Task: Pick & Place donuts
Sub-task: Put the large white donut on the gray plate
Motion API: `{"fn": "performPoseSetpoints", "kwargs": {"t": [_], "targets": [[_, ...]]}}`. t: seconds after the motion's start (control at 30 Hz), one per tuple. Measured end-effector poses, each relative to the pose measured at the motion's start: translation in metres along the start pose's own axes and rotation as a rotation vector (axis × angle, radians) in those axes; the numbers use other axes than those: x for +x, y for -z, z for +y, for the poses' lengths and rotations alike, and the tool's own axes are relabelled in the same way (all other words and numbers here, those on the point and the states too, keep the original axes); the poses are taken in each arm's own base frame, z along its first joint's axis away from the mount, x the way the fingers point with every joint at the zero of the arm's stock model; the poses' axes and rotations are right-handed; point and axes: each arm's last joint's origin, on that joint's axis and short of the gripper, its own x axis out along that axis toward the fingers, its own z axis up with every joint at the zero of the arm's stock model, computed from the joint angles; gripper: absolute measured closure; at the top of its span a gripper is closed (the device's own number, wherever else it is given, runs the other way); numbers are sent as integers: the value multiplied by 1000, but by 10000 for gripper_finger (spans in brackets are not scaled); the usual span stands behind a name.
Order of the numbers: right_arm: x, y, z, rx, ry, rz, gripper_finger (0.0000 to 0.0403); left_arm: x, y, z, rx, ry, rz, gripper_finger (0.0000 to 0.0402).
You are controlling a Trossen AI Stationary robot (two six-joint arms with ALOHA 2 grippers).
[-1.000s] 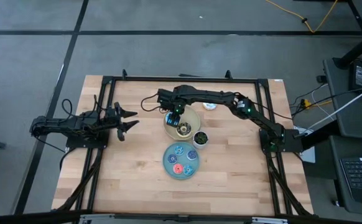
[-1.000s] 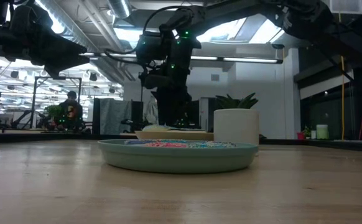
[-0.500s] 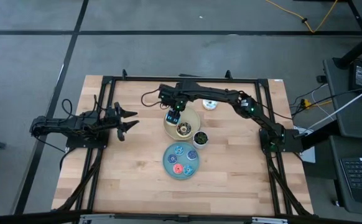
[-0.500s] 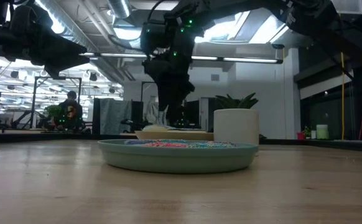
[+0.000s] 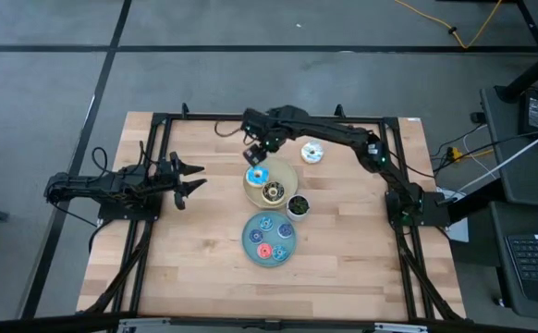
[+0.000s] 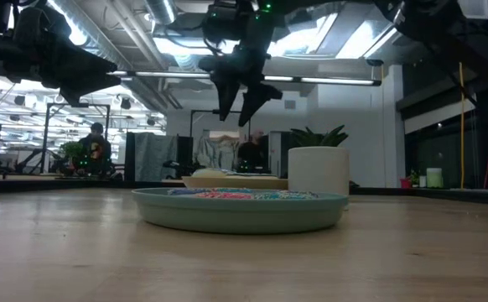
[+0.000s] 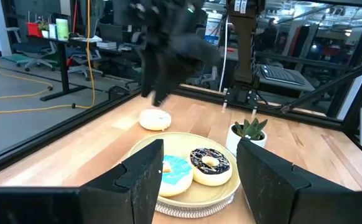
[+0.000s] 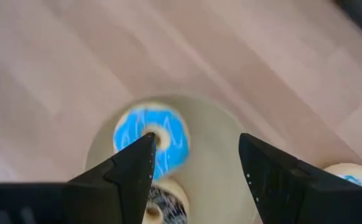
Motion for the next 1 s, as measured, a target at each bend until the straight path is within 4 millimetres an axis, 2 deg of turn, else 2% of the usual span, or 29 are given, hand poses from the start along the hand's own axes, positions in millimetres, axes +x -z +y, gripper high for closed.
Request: {"fn": "performPoseSetpoints", "kwargs": {"t": [0.13, 0.43, 0.63, 0.83, 1.0], "targets": [[0, -6, -10, 130, 8, -15, 171, 0, 0, 0, 0, 0, 0, 205], [-3, -18, -17, 132, -5, -107, 171, 0, 0, 0, 0, 0, 0, 205], [-16, -21, -21, 141, 45, -186, 171, 0, 0, 0, 0, 0, 0, 205], [-13, -3, -37, 158, 130, -177, 171, 0, 0, 0, 0, 0, 0, 205], [-18, 27, -56, 229, 147, -200, 171, 0, 0, 0, 0, 0, 0, 205]]}}
